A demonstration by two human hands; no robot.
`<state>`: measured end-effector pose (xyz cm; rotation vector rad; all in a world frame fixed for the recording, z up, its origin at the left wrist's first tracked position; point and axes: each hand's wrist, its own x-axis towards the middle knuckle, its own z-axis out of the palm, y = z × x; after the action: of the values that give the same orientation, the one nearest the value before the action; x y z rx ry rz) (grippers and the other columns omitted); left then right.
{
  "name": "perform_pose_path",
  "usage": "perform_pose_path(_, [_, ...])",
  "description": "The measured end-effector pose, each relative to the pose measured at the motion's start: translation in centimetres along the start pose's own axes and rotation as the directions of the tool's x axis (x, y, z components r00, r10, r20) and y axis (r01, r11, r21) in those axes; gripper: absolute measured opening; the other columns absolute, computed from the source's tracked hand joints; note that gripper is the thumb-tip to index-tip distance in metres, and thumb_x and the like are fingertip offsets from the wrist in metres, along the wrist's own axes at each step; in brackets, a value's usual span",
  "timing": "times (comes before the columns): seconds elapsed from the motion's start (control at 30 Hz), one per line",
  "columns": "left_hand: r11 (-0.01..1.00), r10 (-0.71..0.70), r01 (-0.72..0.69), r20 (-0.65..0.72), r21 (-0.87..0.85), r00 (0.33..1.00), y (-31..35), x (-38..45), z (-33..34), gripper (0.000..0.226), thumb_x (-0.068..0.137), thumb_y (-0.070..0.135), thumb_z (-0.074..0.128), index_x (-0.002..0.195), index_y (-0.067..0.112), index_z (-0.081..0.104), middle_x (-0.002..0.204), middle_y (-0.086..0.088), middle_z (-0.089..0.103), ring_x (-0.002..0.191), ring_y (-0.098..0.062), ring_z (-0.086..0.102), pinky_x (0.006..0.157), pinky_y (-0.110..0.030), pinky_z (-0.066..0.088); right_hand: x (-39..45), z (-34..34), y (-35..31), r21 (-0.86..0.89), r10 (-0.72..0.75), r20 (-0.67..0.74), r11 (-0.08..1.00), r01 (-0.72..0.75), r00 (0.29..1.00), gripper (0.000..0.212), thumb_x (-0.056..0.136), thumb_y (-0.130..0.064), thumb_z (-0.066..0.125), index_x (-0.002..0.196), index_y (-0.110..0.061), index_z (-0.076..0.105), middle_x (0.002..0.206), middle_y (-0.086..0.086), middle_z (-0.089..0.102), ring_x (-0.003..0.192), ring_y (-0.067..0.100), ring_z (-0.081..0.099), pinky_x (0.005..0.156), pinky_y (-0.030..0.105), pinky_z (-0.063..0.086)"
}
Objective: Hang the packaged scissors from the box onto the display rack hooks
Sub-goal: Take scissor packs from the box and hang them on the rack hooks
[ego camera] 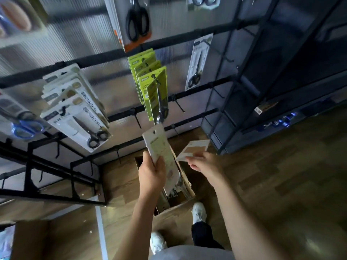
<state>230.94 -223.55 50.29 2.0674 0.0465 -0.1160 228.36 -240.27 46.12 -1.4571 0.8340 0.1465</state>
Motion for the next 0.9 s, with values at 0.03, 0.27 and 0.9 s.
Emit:
perform_pose_path(0.03, [0.997,-0.026,0.026,0.005,-0.076,1.000,0.7,0.0,-0.4,0.006,0.093,0.010,0.051,0.096,0.014,0.047,0.082,0.015,0.055,0.074,-0.007,0.058,0.056,-0.019,0.046,-0.2,-0.1,-0.6,-0.047,-0.048,0.007,0.998,0.049,0.999,0.028,0.074,-0.018,0.079,0.097,-0.022,0.063,0.099,-0.002,0.069,0.092,0.011,0.066,0.083,0.029,0.056])
perform_pose_path(0.27, [0.916,-0.068,0.106,0.110,-0.387,0.992,4.2,0.5,-2.4,0.021,0.090,0.004,0.051,0.085,0.022,0.061,0.088,0.007,0.068,0.083,-0.008,0.065,0.062,-0.018,0.051,-1.8,-1.0,-5.2,-0.312,-0.354,-0.155,0.903,0.294,0.922,0.017,0.089,-0.020,0.063,0.101,-0.008,0.067,0.084,0.002,0.070,0.077,0.012,0.068,0.075,0.033,0.058])
perform_pose_path(0.9, [0.554,0.057,0.236,0.319,-0.799,0.946,7.5,3.7,-10.2,0.077,0.052,0.020,0.052,0.124,-0.003,0.042,0.109,-0.028,0.051,0.093,-0.039,0.055,0.080,-0.054,0.049,-5.0,2.0,-16.0,-0.209,-0.599,-0.167,0.798,0.566,0.783,0.019,0.081,-0.037,0.069,0.075,-0.020,0.070,0.070,0.005,0.069,0.064,0.029,0.063,0.055,0.037,0.046])
